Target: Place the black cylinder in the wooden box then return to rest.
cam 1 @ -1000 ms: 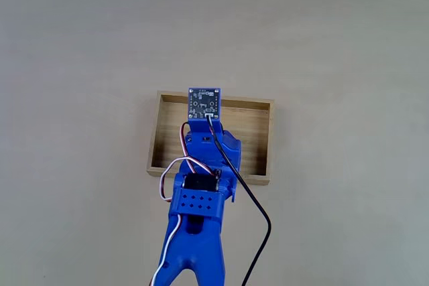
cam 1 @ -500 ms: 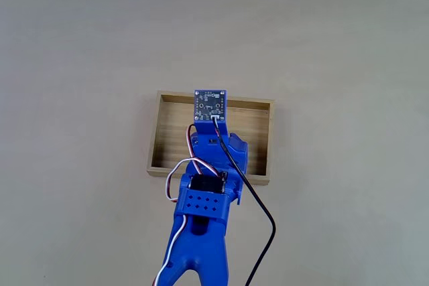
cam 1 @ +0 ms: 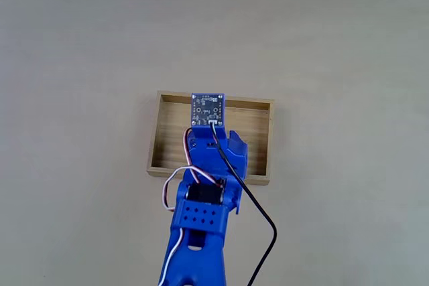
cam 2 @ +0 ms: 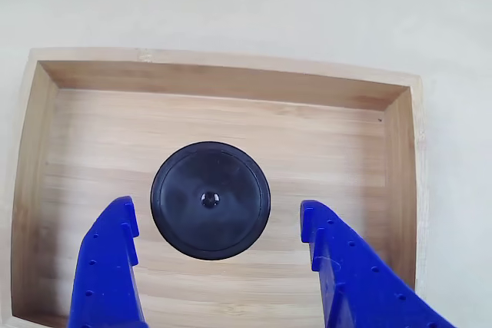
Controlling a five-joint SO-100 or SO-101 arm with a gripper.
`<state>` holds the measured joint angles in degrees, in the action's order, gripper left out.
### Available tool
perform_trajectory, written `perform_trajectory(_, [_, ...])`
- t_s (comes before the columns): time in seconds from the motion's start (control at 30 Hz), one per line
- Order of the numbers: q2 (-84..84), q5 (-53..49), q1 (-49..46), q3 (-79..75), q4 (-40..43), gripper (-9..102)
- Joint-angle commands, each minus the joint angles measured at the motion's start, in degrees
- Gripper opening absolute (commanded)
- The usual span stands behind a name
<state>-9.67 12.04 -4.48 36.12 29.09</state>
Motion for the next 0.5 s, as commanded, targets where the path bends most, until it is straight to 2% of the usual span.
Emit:
perform_trajectory(0.0, [-11.1, -0.6, 0.5, 0.4, -2.0, 32])
perform_trajectory(0.33, [-39.1, -5.3, -1.6, 14.6, -1.3, 29])
perform_trajectory(0.47, [-53.1, -6.6, -3.3, 21.0, 3.9, 29])
